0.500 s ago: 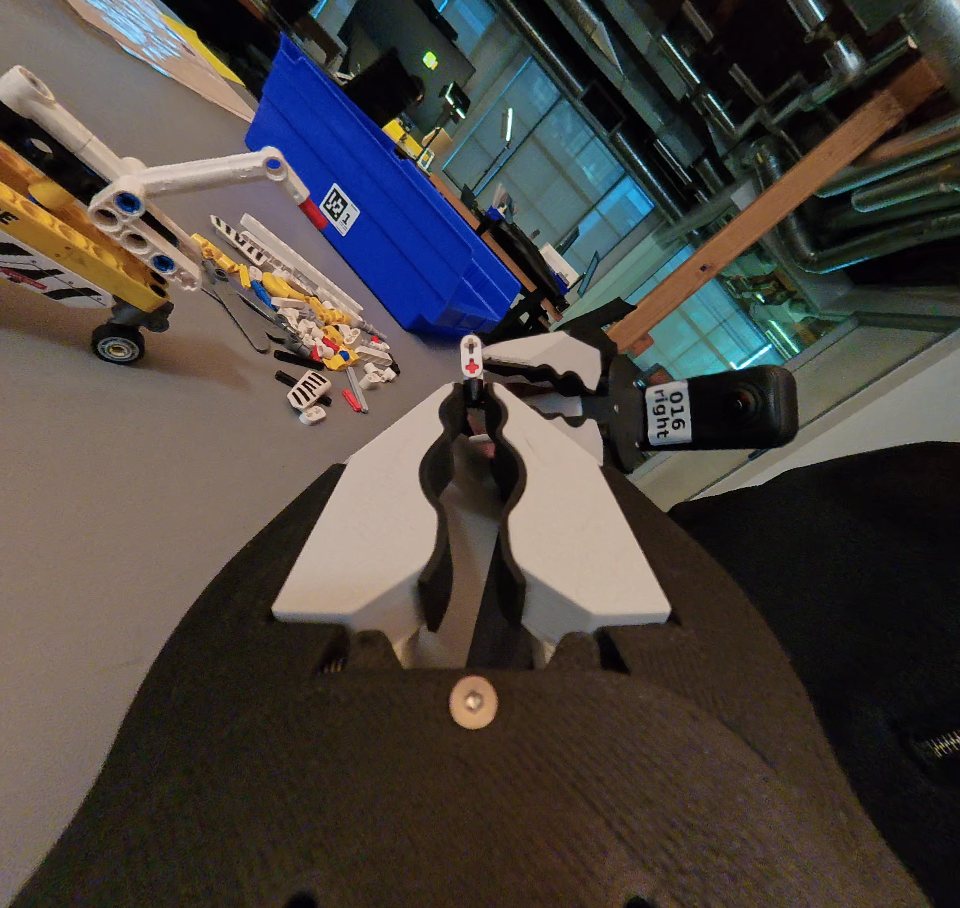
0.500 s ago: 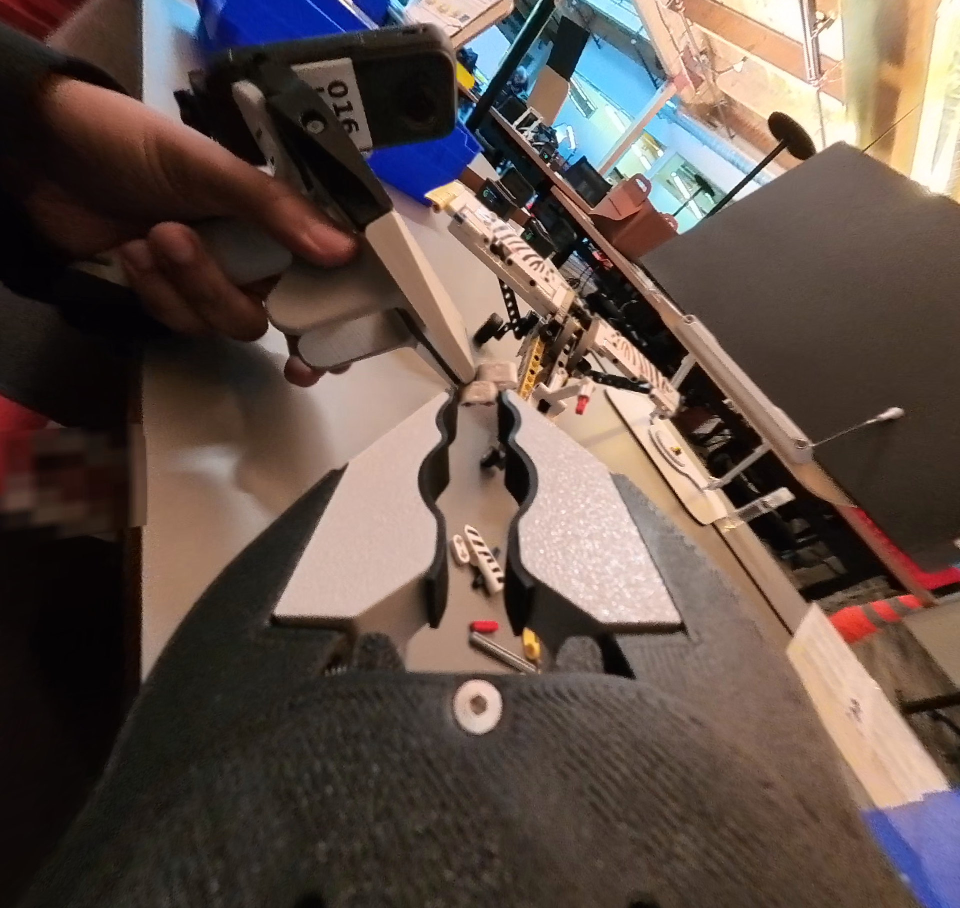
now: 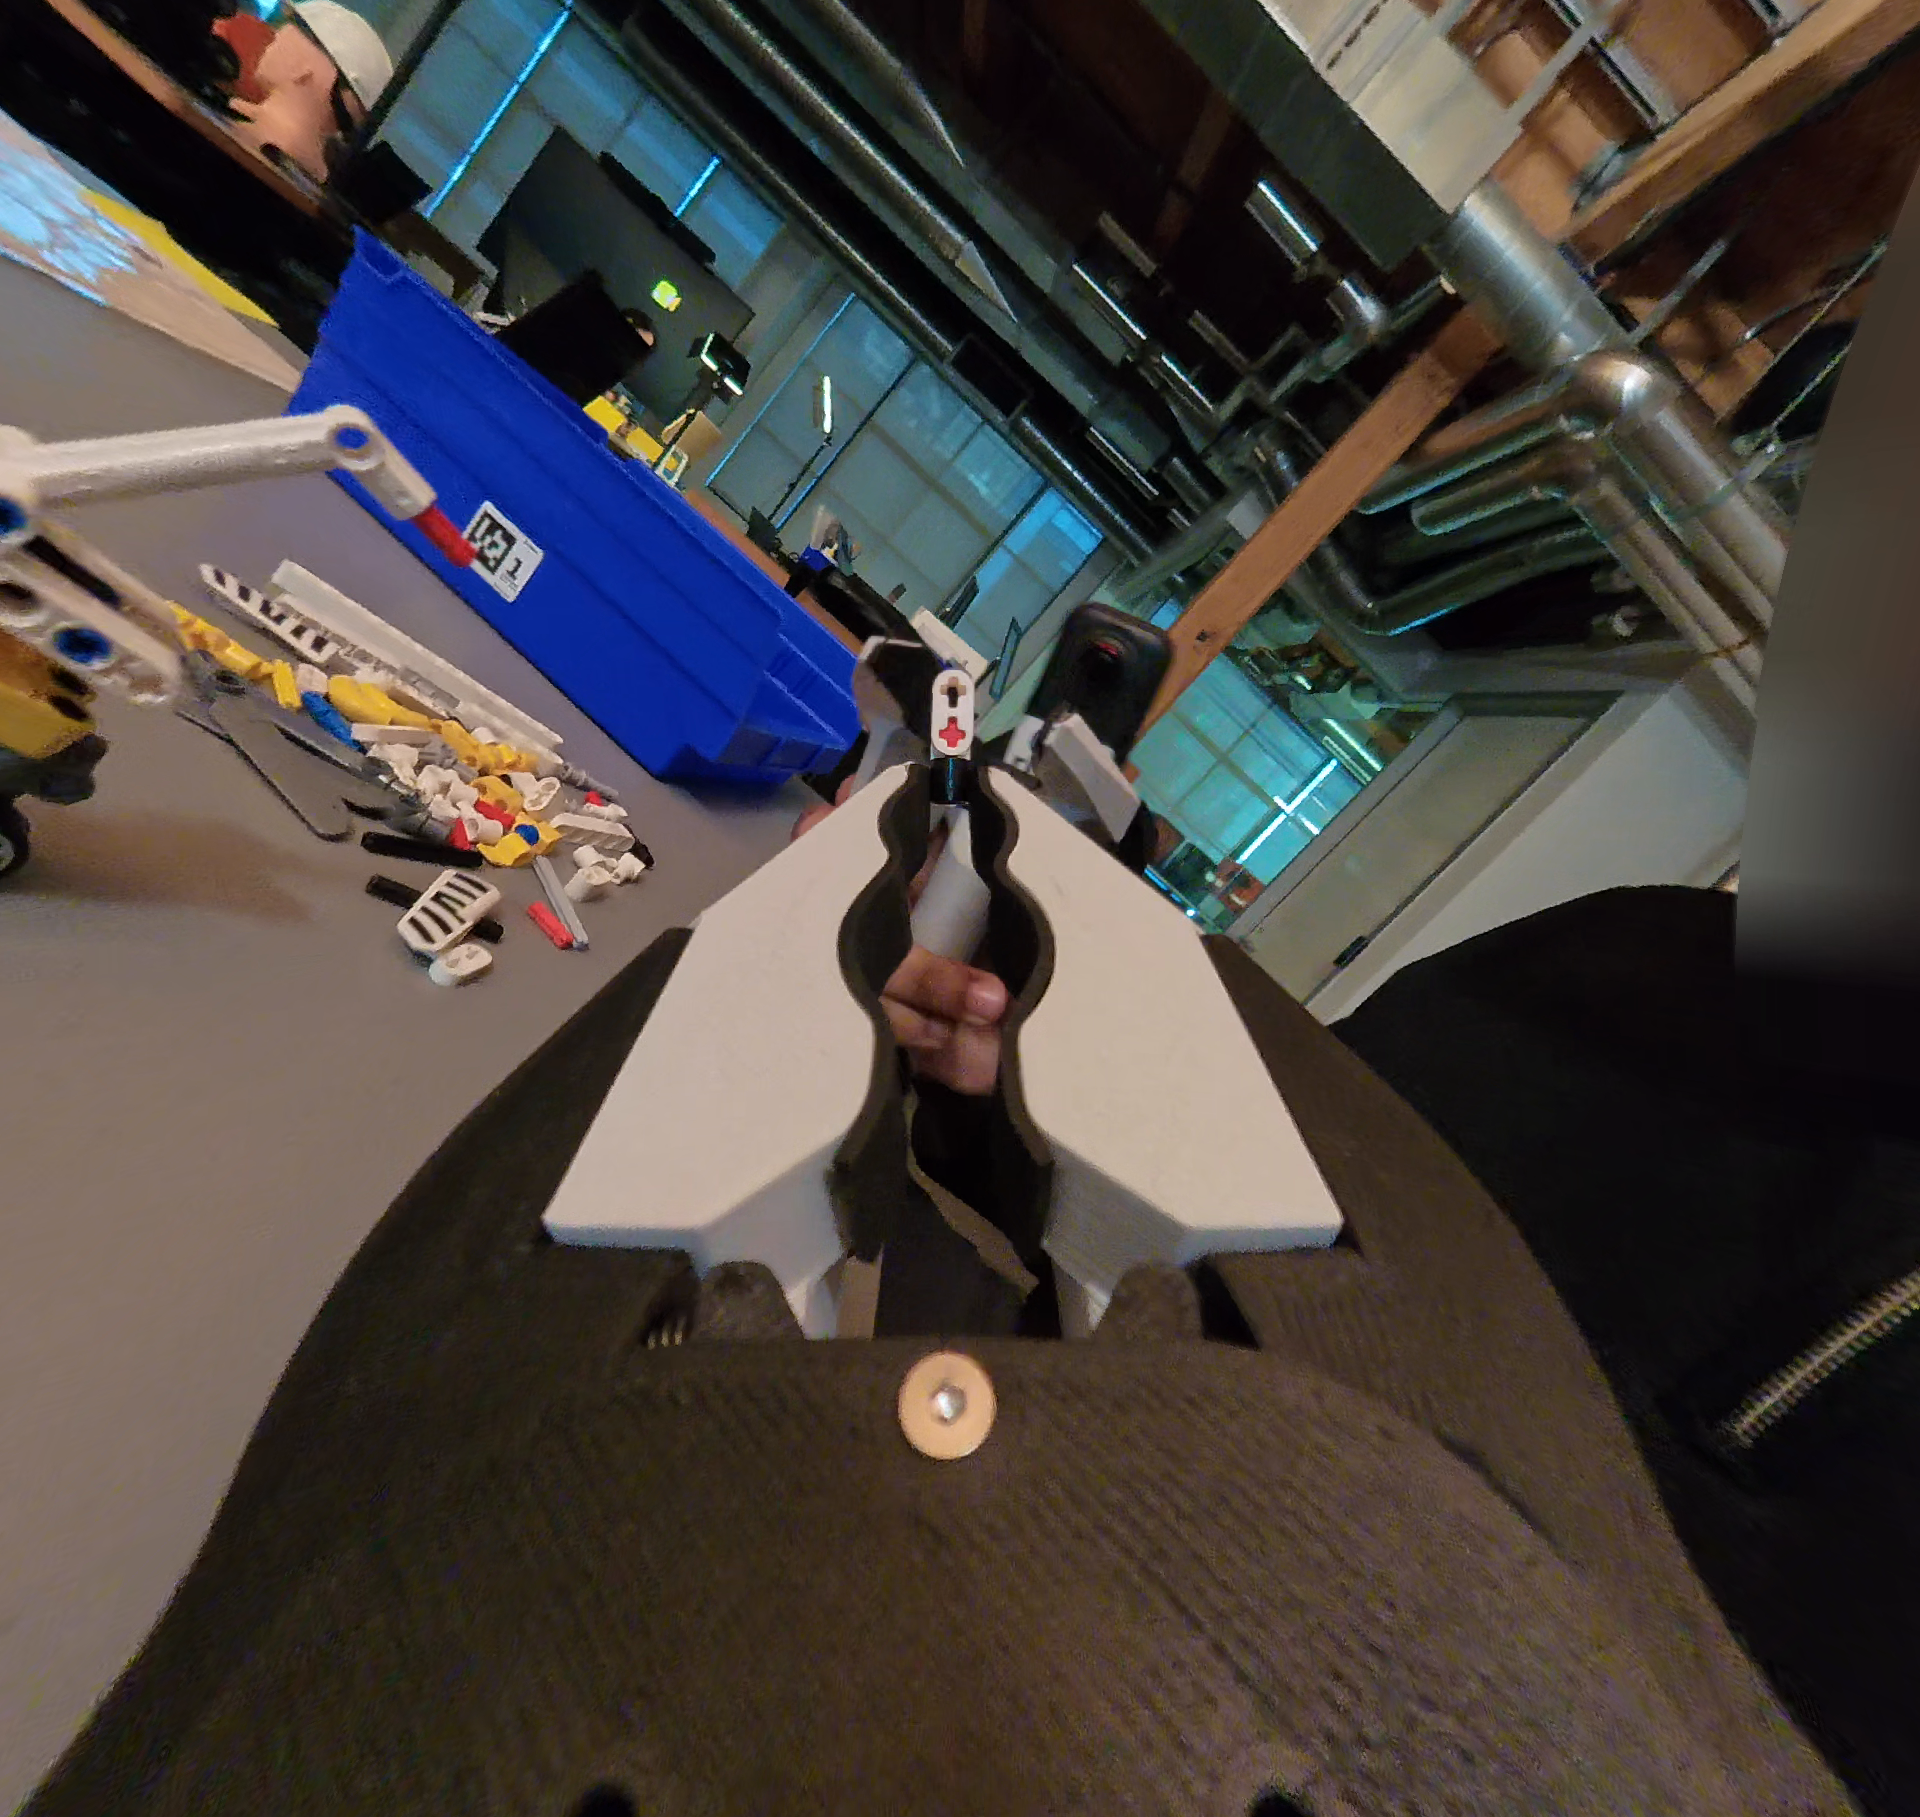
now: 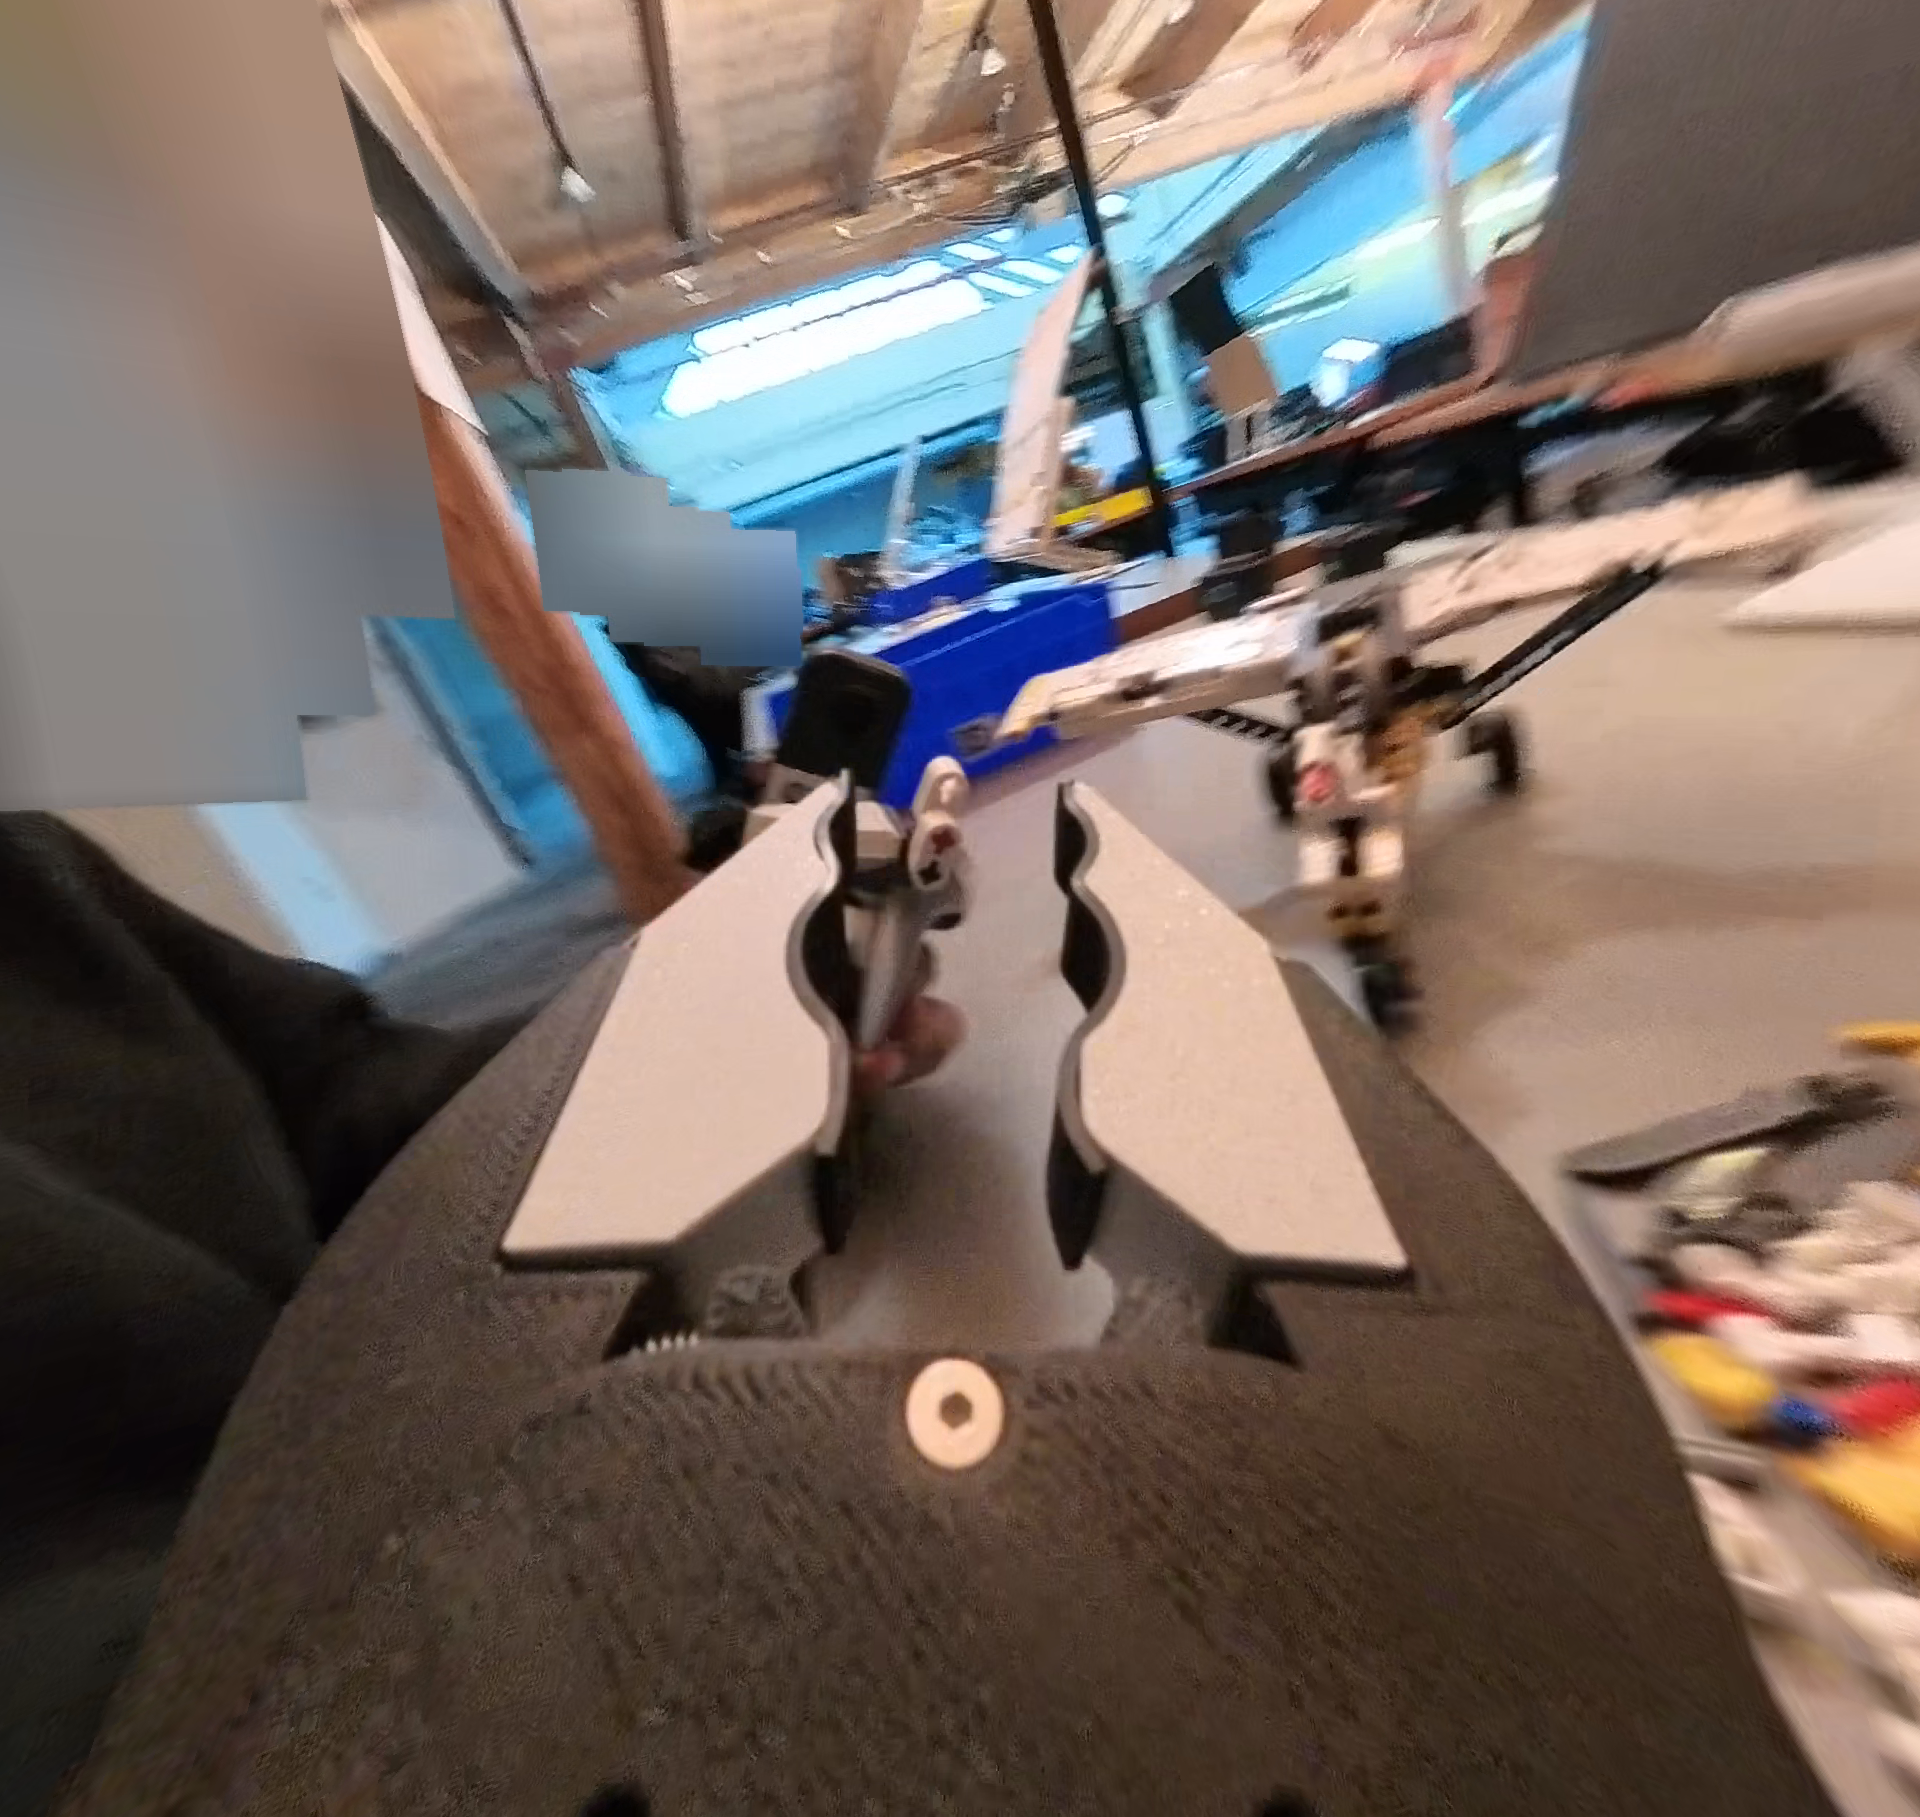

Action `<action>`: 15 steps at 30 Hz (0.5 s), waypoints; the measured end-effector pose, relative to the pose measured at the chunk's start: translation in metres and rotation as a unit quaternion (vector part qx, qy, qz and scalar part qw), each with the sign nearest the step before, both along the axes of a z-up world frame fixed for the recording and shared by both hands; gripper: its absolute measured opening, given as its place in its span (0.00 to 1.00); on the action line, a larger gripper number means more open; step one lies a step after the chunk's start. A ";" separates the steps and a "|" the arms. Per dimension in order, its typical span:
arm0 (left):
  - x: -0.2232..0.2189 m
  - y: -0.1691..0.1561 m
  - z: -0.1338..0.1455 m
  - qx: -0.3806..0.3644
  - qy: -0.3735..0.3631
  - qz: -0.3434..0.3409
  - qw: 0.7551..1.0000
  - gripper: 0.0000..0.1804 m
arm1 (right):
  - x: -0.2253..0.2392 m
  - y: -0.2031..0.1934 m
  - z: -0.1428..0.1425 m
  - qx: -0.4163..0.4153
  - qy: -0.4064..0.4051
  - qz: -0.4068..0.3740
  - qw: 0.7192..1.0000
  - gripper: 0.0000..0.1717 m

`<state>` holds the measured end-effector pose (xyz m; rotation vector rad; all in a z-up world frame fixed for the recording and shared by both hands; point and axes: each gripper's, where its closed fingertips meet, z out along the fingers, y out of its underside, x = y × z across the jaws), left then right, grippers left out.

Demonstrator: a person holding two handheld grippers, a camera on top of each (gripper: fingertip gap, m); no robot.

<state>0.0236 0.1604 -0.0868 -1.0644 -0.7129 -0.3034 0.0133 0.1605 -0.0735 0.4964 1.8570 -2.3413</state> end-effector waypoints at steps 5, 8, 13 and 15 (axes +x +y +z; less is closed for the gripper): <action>0.002 0.005 0.002 -0.013 0.027 0.016 0.999 0.03 | 0.006 -0.005 -0.003 -0.095 -0.175 0.125 0.972 0.09; 0.002 0.005 0.001 -0.017 0.030 0.021 0.999 0.03 | 0.004 -0.003 -0.003 -0.110 -0.191 0.131 0.967 0.03; 0.000 0.006 0.000 -0.025 0.030 0.030 0.999 0.02 | 0.008 -0.006 -0.007 -0.067 -0.161 0.121 0.977 0.05; 0.000 0.005 0.000 -0.021 0.028 0.030 0.999 0.02 | 0.008 -0.006 -0.007 -0.063 -0.158 0.119 0.978 0.05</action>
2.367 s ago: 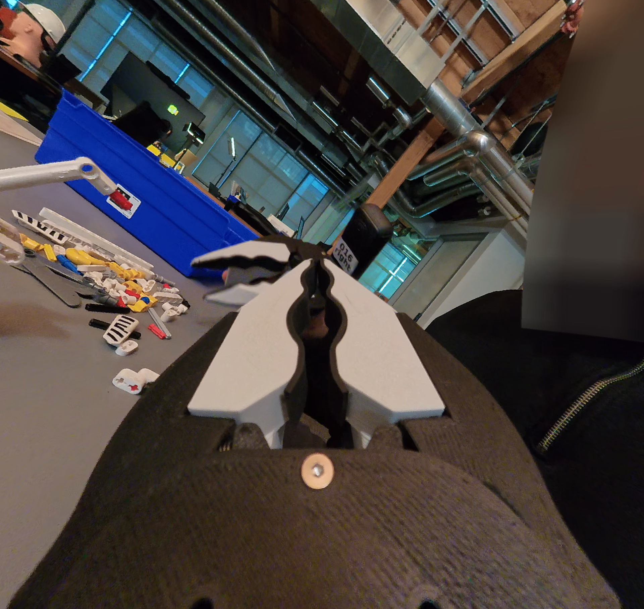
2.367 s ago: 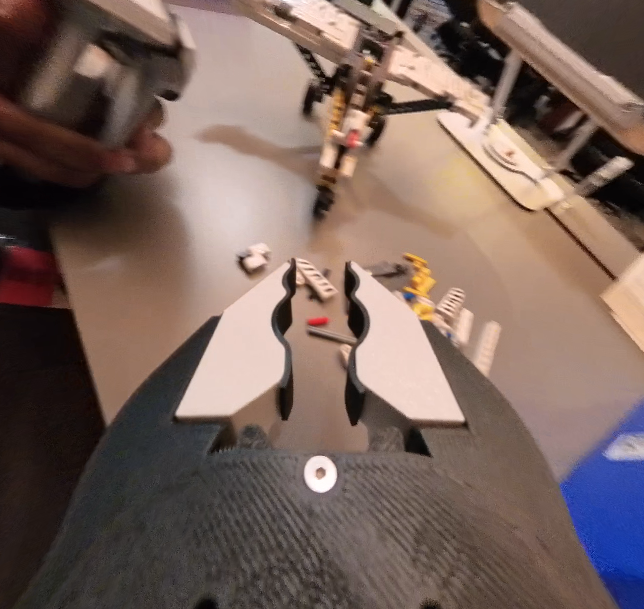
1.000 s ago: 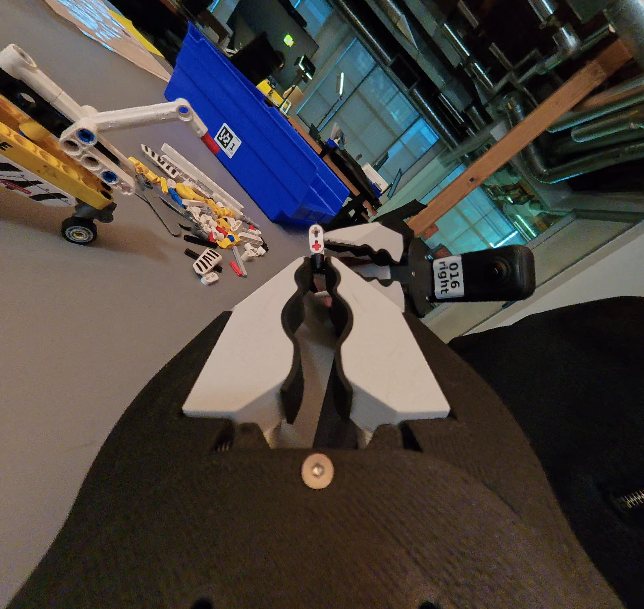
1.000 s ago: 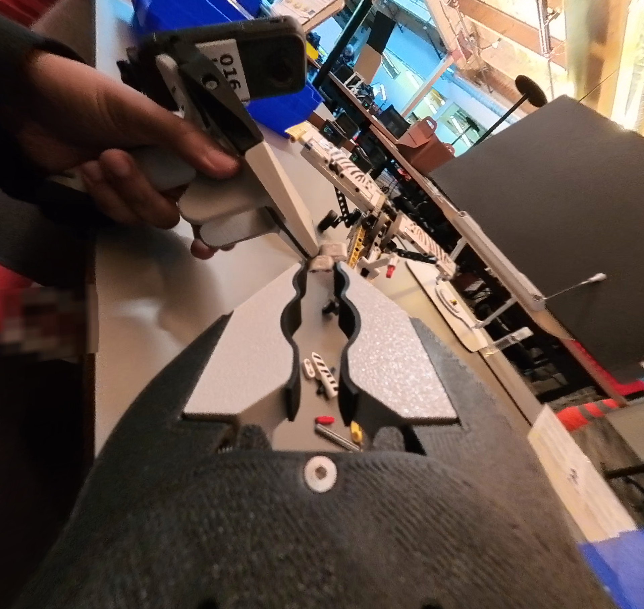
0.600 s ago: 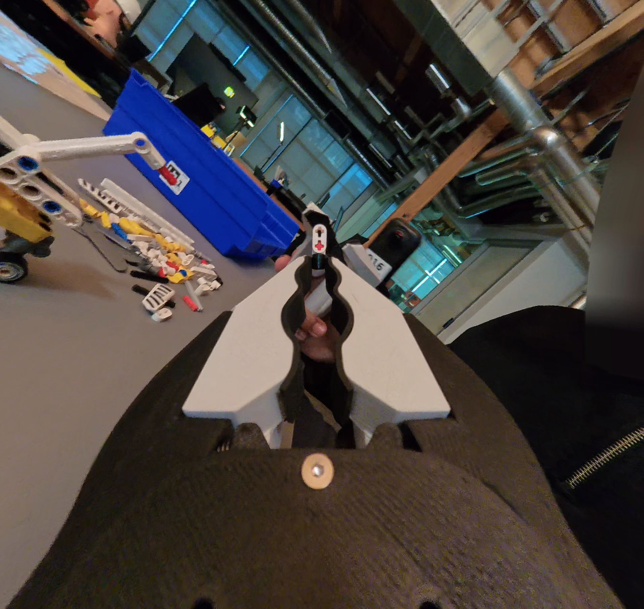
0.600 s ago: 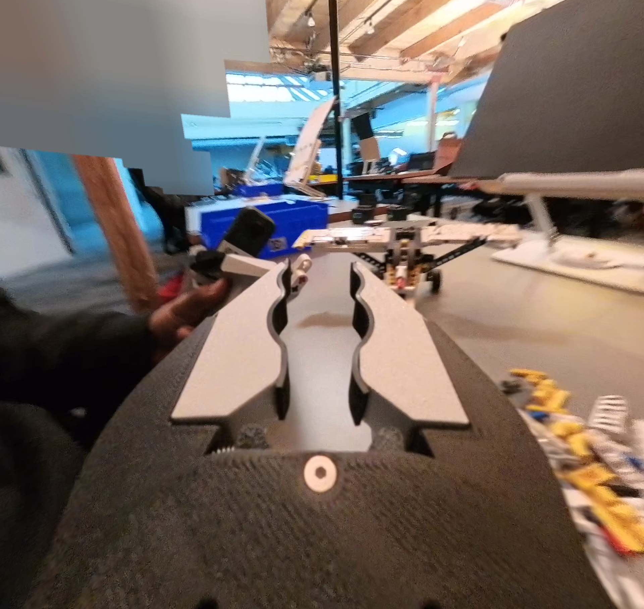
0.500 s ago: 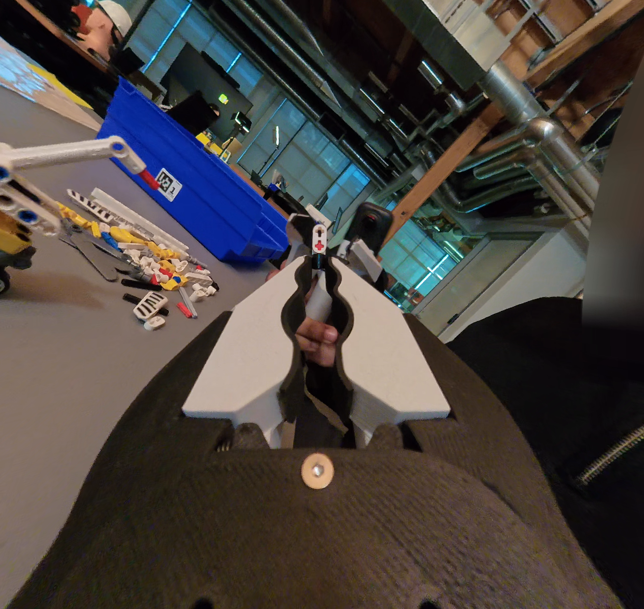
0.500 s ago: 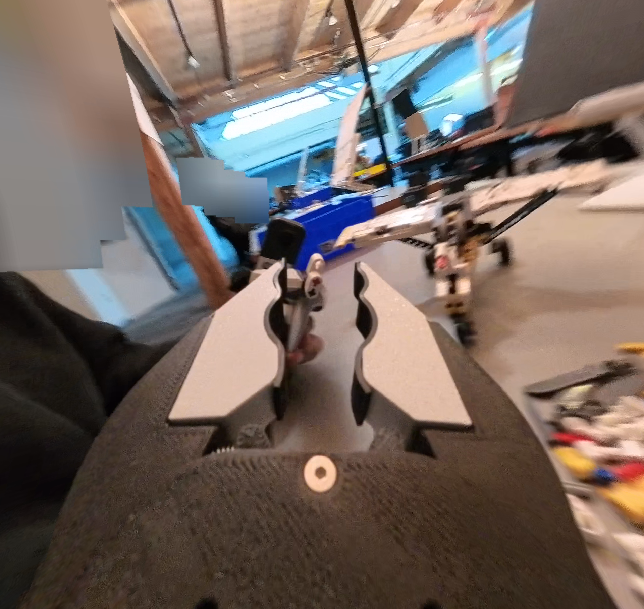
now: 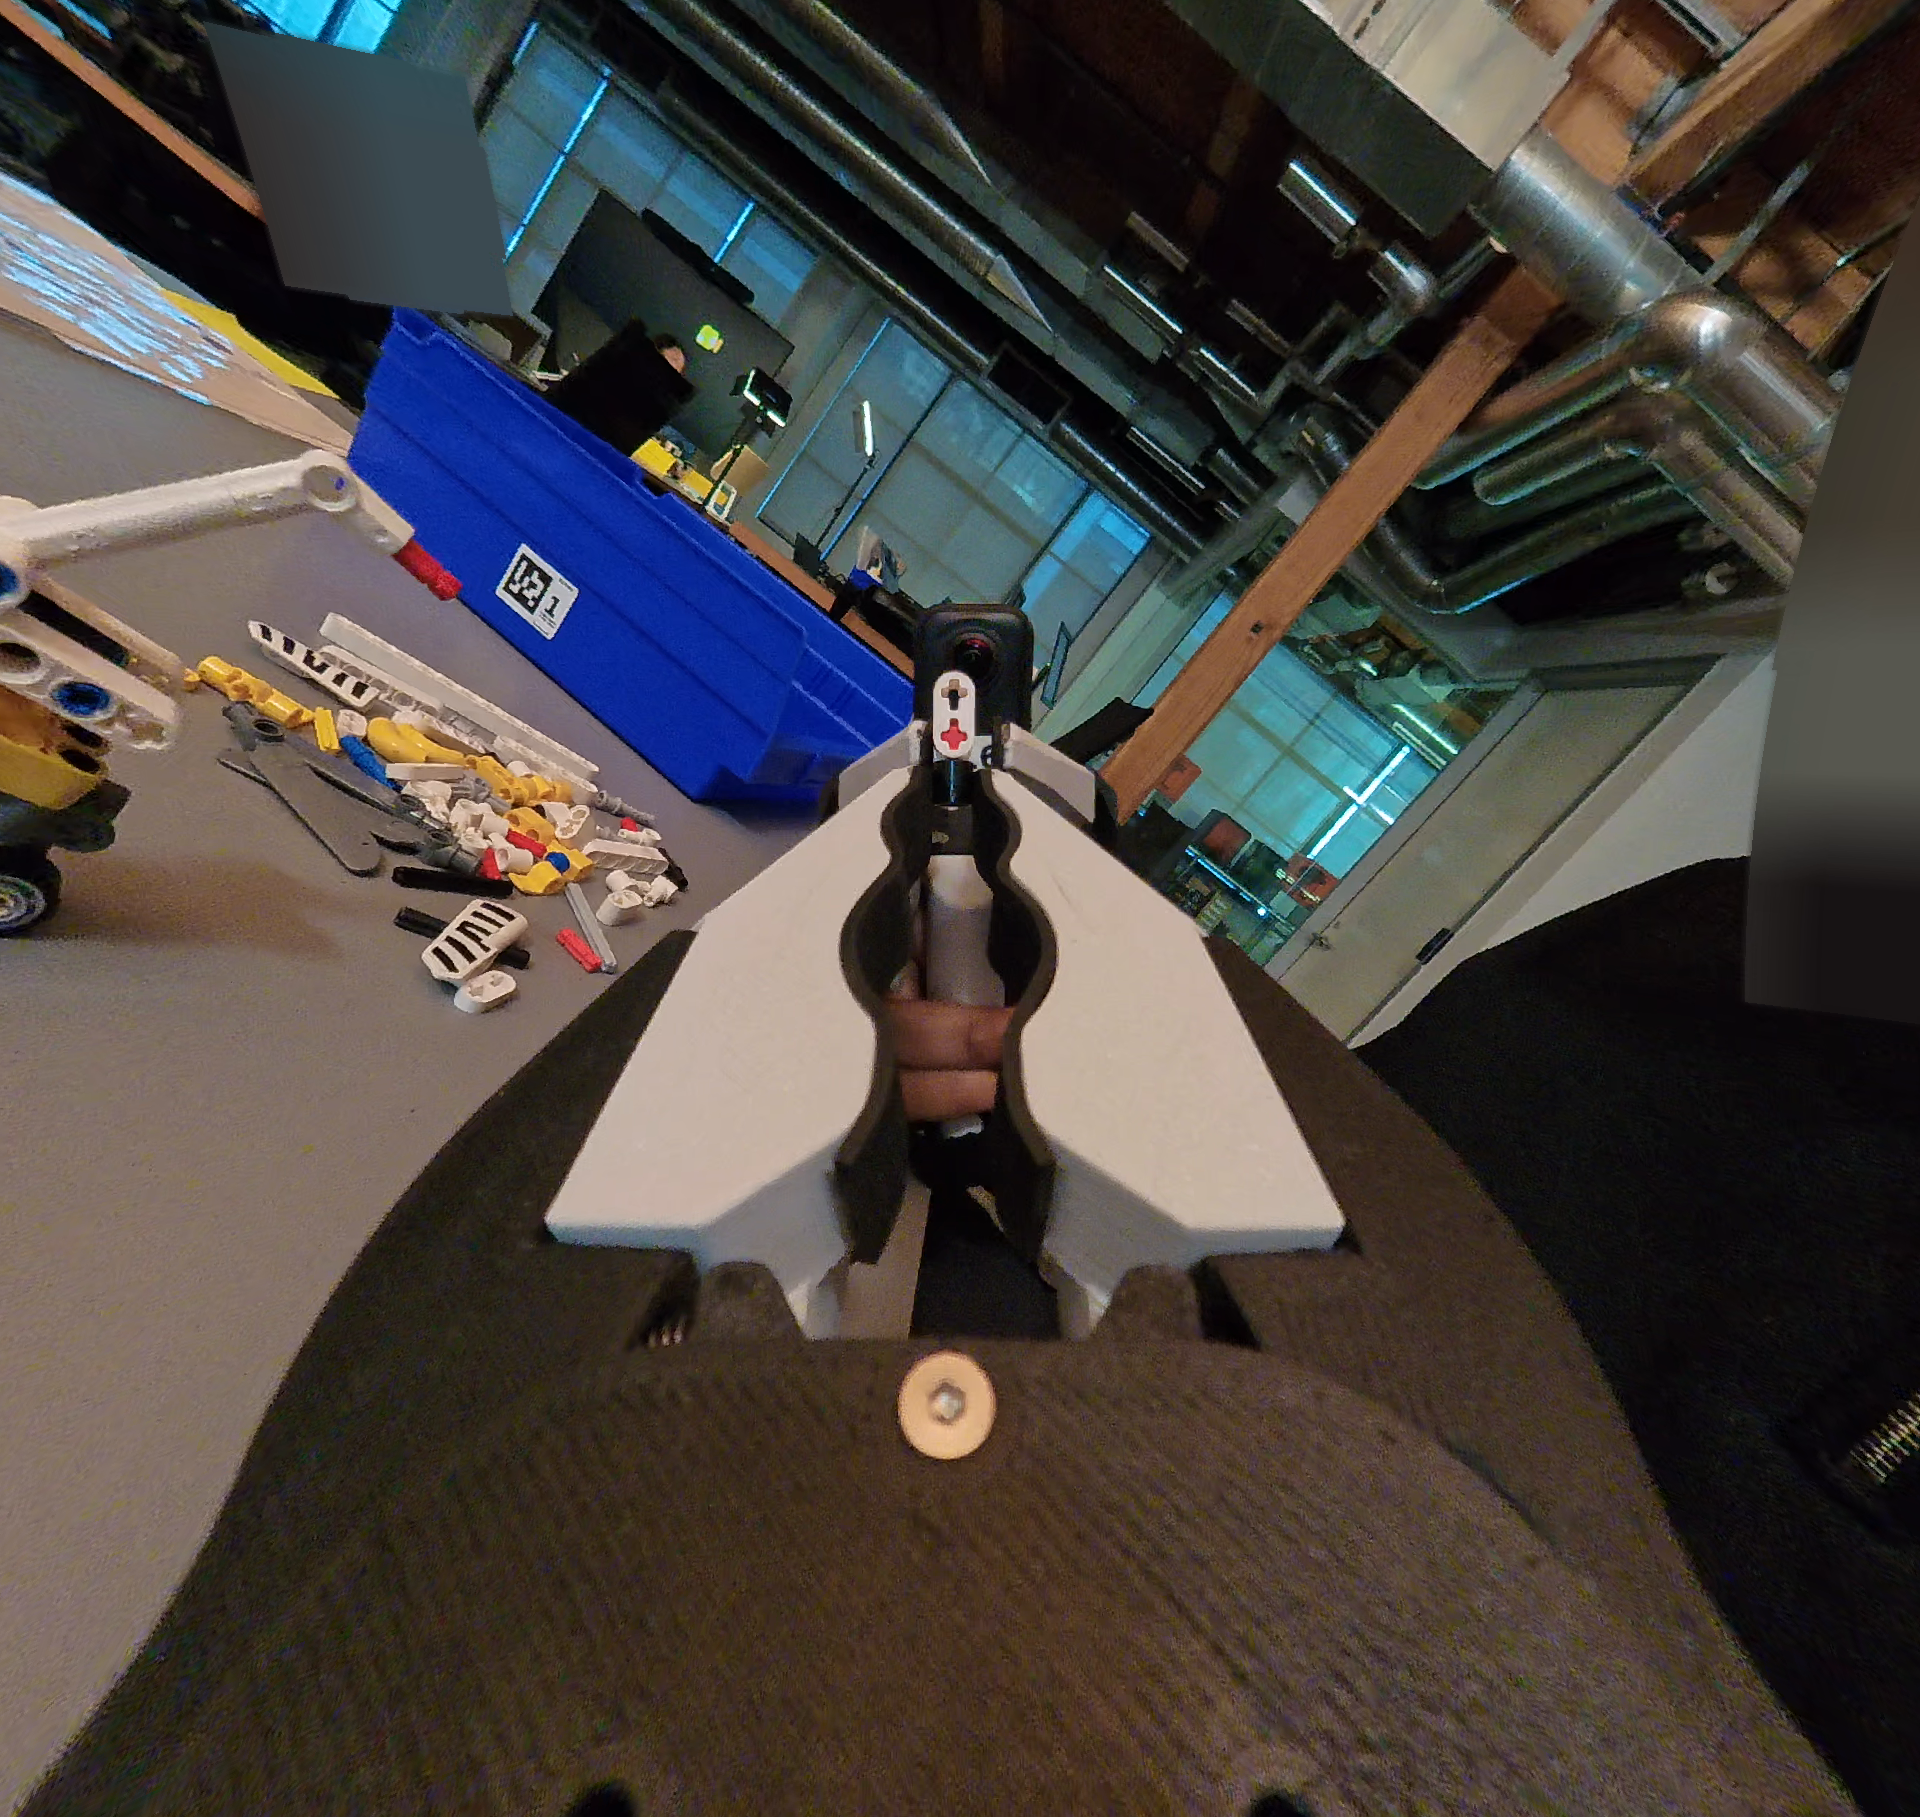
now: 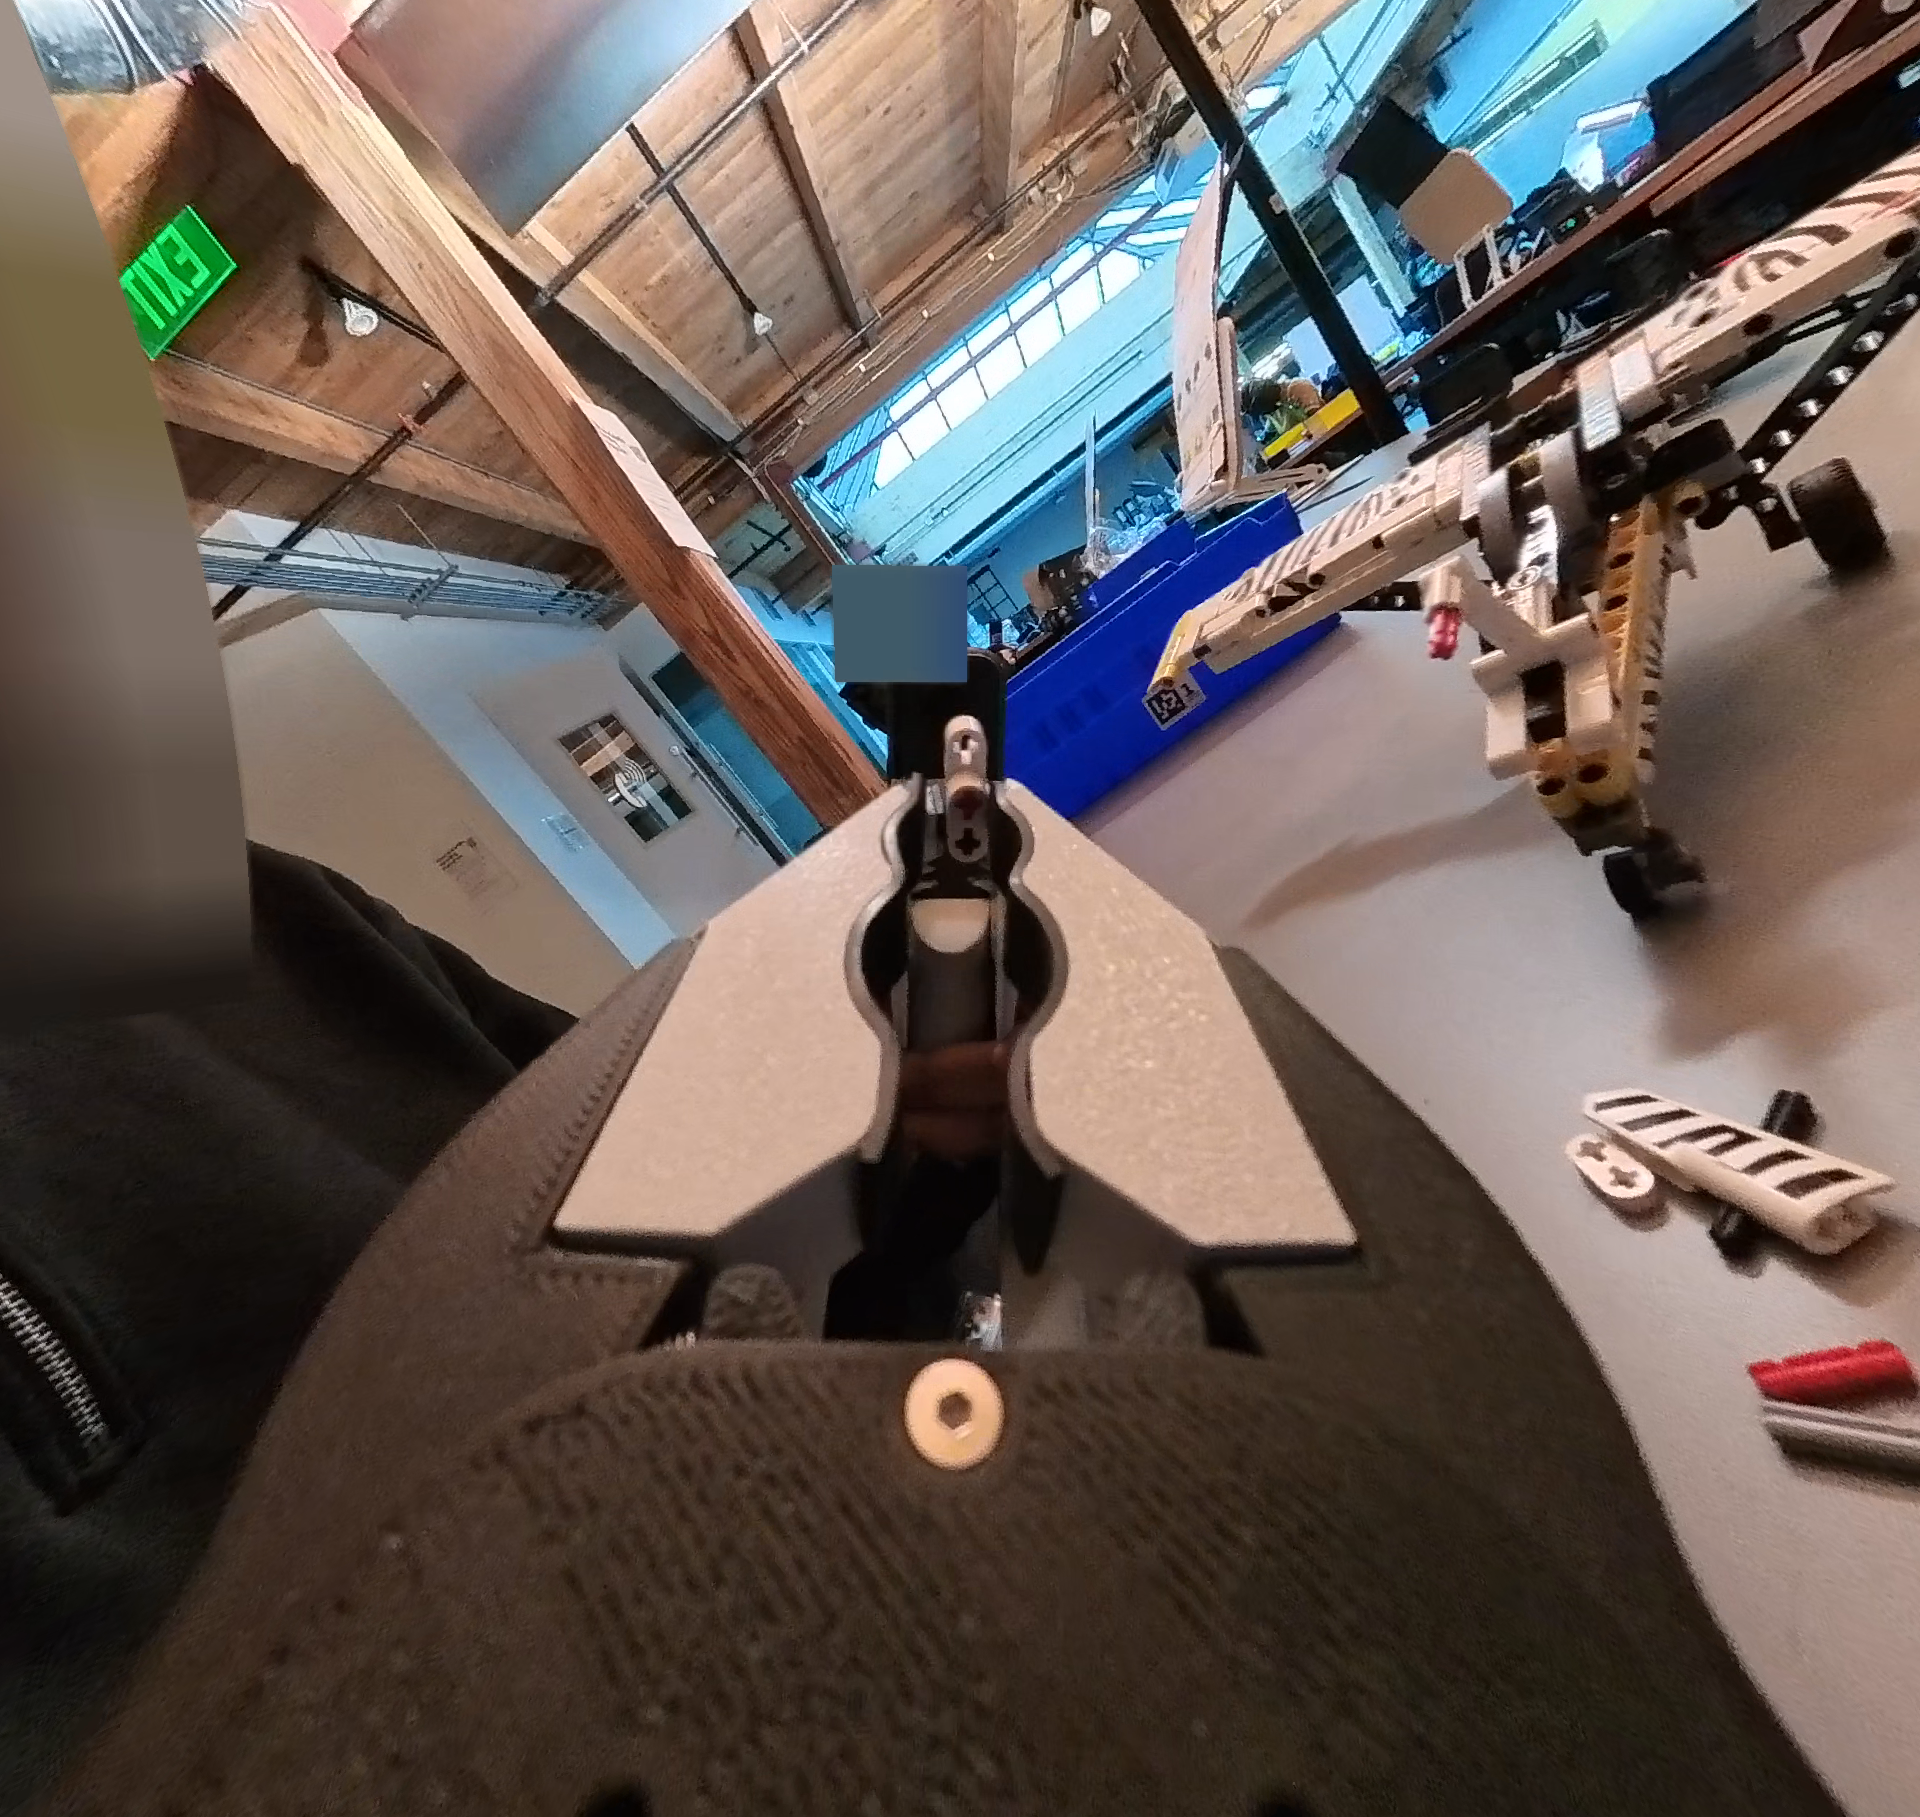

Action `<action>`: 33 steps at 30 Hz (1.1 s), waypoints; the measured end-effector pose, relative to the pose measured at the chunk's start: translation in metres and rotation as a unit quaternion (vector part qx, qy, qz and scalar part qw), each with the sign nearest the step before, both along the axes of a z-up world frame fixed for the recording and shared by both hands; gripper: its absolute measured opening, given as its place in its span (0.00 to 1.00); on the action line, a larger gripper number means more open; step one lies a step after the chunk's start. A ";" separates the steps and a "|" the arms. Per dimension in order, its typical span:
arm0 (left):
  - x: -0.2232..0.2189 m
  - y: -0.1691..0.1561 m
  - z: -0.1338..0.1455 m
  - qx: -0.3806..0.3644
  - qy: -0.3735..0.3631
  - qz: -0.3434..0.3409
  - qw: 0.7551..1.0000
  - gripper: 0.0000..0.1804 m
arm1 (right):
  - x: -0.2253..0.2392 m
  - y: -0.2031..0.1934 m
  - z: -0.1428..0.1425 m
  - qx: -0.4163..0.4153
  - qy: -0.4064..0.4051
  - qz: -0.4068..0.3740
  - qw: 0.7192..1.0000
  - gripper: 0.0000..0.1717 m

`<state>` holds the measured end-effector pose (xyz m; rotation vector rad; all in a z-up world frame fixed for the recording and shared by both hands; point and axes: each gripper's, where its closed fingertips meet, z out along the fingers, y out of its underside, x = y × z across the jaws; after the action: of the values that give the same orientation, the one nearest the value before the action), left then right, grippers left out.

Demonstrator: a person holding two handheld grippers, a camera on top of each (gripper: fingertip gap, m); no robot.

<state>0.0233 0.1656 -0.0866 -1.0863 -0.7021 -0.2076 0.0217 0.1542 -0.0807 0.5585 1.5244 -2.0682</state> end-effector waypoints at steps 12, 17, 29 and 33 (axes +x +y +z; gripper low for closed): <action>0.007 -0.001 0.011 0.006 0.052 0.048 0.997 0.01 | 0.008 0.000 0.006 -0.006 -0.002 0.035 0.999 0.03; 0.004 -0.003 0.011 0.038 0.022 0.057 0.997 0.01 | 0.007 -0.001 0.004 -0.019 -0.004 0.030 0.999 0.03; -0.018 -0.107 0.044 0.155 0.011 0.204 0.967 0.00 | 0.000 0.018 0.014 0.024 0.166 -0.137 0.976 0.03; -0.002 -0.047 0.035 0.030 0.063 0.145 0.987 0.00 | 0.001 0.006 0.013 0.002 0.127 -0.107 0.986 0.03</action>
<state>0.0214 0.1183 -0.0518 -0.9181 -0.7260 0.0889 0.0225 0.1605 -0.0678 0.4927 1.6735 -2.3769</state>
